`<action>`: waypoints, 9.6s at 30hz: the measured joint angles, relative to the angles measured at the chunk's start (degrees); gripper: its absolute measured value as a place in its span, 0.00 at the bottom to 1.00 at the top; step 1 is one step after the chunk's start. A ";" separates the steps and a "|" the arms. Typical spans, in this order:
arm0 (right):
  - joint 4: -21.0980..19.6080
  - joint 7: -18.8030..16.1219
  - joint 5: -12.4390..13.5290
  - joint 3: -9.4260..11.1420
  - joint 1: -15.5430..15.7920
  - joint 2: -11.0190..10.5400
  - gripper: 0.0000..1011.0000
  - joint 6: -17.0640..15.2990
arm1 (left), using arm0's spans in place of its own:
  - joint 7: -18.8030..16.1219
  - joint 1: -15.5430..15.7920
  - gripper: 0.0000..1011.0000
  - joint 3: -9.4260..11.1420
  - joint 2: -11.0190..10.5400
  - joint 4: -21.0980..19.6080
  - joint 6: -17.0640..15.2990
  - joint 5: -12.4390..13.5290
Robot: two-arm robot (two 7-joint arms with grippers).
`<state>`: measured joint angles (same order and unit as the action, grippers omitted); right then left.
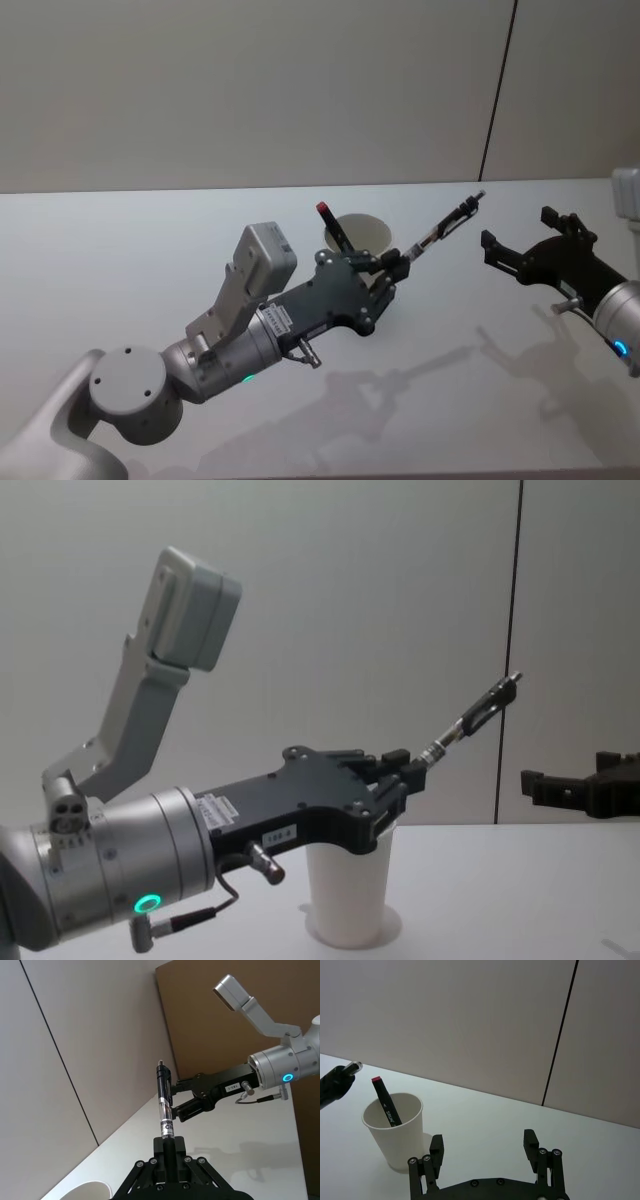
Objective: Place the pen into the pen holder.
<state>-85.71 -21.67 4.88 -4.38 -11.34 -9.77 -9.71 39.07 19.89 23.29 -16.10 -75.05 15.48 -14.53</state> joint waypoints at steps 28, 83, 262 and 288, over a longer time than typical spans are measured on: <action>-2.36 -2.31 4.70 1.25 1.97 -1.40 0.99 0.08 | 2.79 0.72 0.13 0.24 0.26 1.00 0.28 -0.40; -11.46 -12.48 30.96 3.06 9.70 -4.40 0.99 -9.77 | 3.11 0.80 0.13 0.24 0.27 1.09 0.28 -0.43; 41.41 -24.13 23.06 -11.07 -31.30 3.28 0.14 5.42 | 3.11 0.80 0.99 0.24 0.27 1.09 0.29 -0.42; 44.86 -22.54 21.84 -13.54 -32.76 4.58 0.77 7.89 | 3.11 0.80 0.99 0.24 0.28 1.09 0.29 -0.42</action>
<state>-40.85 -44.22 26.71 -17.93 -44.10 -5.19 -1.83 42.18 20.69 23.53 -15.83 -73.96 15.76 -14.95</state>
